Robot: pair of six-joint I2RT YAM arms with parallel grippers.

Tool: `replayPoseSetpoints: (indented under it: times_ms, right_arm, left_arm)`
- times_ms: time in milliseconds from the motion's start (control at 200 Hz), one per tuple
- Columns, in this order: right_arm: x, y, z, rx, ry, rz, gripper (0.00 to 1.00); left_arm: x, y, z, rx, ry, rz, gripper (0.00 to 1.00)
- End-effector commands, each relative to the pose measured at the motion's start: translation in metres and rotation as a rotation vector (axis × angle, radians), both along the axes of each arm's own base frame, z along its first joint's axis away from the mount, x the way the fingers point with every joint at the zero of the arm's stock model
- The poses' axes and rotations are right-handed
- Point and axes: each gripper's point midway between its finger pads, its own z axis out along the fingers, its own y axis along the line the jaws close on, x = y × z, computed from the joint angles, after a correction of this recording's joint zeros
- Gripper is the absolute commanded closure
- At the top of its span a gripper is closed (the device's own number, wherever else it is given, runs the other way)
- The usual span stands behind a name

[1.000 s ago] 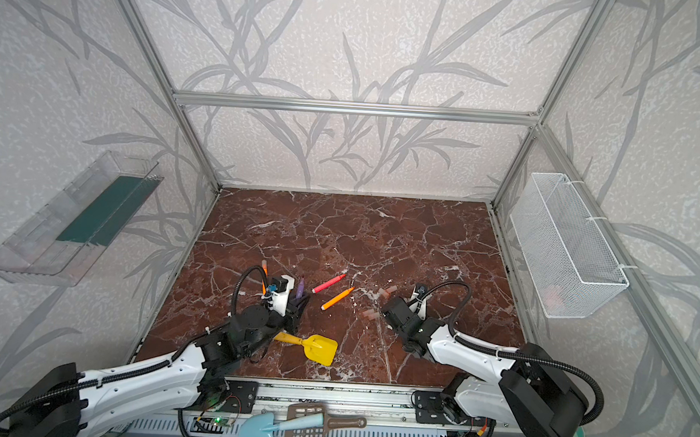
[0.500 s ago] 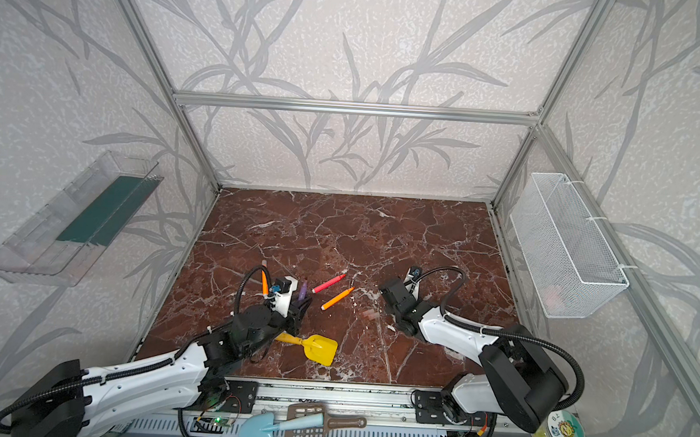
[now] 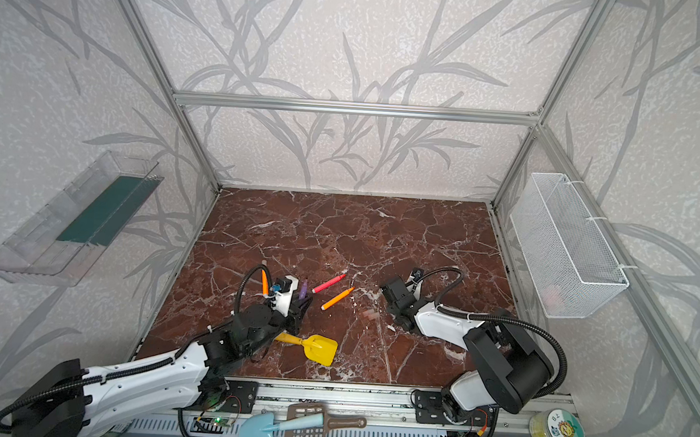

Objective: Insert the pens into the pen caps
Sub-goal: 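Lower the right gripper and grasp a pink cap, then lift the pink cap with the right gripper and carry it above the purple marker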

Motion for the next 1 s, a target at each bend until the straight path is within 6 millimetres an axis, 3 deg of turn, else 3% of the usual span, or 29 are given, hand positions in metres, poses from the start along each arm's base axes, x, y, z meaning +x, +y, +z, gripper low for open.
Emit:
replayPoseSetpoints:
  times_ms: [0, 100, 495, 660, 805, 995]
  right_arm:
    - [-0.002, -0.009, -0.003, -0.026, 0.008, -0.023, 0.76]
    - [-0.002, -0.008, -0.006, -0.024, 0.022, -0.021, 0.81]
    - [-0.002, -0.007, -0.019, -0.062, 0.082, -0.018, 0.78]
    - [-0.003, -0.008, -0.015, -0.04, 0.061, -0.029, 0.88]
    - [-0.005, -0.006, 0.017, 0.04, -0.018, -0.024, 0.94]
    - [-0.01, 0.01, 0.093, 0.218, -0.186, 0.079, 1.0]
  left_arm:
    - [0.004, -0.005, 0.017, -0.031, -0.029, -0.005, 1.0]
    - [0.004, -0.005, 0.017, -0.03, -0.028, -0.004, 1.0]
    - [0.004, -0.005, 0.017, -0.029, -0.029, -0.005, 1.0]
    - [-0.005, -0.017, 0.017, -0.036, -0.024, -0.095, 1.0]
    - [-0.023, -0.037, 0.021, -0.064, -0.02, -0.248, 1.0]
    - [-0.032, -0.057, 0.025, -0.107, -0.012, -0.36, 1.0]
